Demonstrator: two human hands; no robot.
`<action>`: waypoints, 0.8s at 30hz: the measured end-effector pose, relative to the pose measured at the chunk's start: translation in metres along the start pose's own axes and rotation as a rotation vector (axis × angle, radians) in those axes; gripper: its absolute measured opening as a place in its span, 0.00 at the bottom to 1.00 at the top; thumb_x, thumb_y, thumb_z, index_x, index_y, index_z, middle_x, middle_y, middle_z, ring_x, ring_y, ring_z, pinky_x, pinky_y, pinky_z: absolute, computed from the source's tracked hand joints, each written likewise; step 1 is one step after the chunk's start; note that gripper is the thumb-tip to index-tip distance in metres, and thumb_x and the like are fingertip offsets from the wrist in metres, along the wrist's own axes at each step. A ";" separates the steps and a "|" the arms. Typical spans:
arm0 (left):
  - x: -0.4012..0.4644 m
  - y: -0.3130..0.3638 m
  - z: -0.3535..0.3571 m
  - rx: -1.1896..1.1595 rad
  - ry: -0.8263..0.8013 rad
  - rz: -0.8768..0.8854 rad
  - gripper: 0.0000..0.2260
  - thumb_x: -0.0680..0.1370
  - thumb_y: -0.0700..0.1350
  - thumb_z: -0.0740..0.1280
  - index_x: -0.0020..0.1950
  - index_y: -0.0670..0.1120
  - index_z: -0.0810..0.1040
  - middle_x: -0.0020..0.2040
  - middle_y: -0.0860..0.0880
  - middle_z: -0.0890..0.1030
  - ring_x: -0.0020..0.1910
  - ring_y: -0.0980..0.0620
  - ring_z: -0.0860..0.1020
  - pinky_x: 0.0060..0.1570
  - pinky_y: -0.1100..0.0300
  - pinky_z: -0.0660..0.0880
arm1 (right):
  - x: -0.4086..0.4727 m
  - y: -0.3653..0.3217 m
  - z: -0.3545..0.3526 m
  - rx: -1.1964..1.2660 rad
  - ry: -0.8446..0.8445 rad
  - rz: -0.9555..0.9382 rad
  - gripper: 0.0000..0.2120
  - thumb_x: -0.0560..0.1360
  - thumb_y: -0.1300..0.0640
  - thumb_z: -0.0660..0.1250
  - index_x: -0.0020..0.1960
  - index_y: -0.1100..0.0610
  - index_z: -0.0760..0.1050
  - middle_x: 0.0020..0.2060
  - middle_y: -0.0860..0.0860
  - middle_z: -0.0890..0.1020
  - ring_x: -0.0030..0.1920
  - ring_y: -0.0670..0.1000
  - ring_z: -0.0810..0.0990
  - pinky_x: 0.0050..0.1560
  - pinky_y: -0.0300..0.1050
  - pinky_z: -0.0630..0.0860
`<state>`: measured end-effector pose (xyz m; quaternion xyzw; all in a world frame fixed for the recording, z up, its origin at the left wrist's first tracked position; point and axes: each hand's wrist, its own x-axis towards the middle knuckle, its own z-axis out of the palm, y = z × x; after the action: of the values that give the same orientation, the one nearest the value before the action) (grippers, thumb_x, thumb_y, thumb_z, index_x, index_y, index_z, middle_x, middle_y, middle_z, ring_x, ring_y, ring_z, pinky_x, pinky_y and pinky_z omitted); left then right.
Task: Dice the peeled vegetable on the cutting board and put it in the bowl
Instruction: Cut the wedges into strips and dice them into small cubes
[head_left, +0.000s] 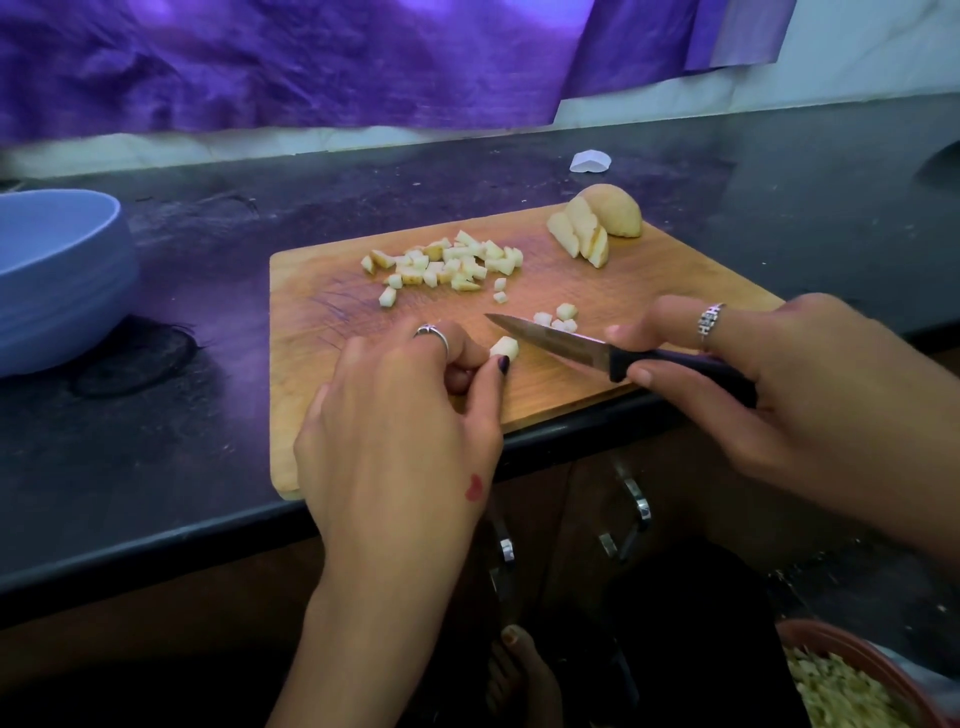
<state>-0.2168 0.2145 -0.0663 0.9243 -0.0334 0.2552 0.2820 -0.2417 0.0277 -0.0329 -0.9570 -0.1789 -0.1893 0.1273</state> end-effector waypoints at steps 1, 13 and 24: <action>0.000 0.000 0.000 -0.001 0.003 0.004 0.07 0.75 0.59 0.66 0.43 0.58 0.79 0.35 0.60 0.69 0.41 0.57 0.67 0.31 0.65 0.58 | -0.001 0.000 0.000 0.017 0.008 0.004 0.08 0.75 0.46 0.60 0.50 0.44 0.76 0.20 0.40 0.62 0.28 0.39 0.70 0.24 0.36 0.60; 0.000 -0.001 -0.001 -0.009 -0.019 0.009 0.06 0.75 0.58 0.66 0.43 0.58 0.79 0.35 0.62 0.68 0.40 0.59 0.65 0.32 0.66 0.58 | 0.014 -0.012 0.011 -0.023 -0.032 -0.042 0.09 0.76 0.46 0.58 0.50 0.46 0.75 0.24 0.44 0.71 0.24 0.44 0.67 0.20 0.44 0.67; 0.000 0.000 -0.002 0.021 0.002 -0.017 0.09 0.75 0.60 0.64 0.43 0.57 0.78 0.36 0.59 0.71 0.42 0.58 0.67 0.31 0.64 0.57 | -0.001 -0.002 0.000 -0.016 -0.011 -0.044 0.12 0.76 0.45 0.57 0.54 0.43 0.76 0.23 0.38 0.61 0.21 0.39 0.60 0.21 0.39 0.63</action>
<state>-0.2183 0.2155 -0.0647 0.9272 -0.0225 0.2539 0.2744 -0.2437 0.0290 -0.0330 -0.9550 -0.1990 -0.1881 0.1144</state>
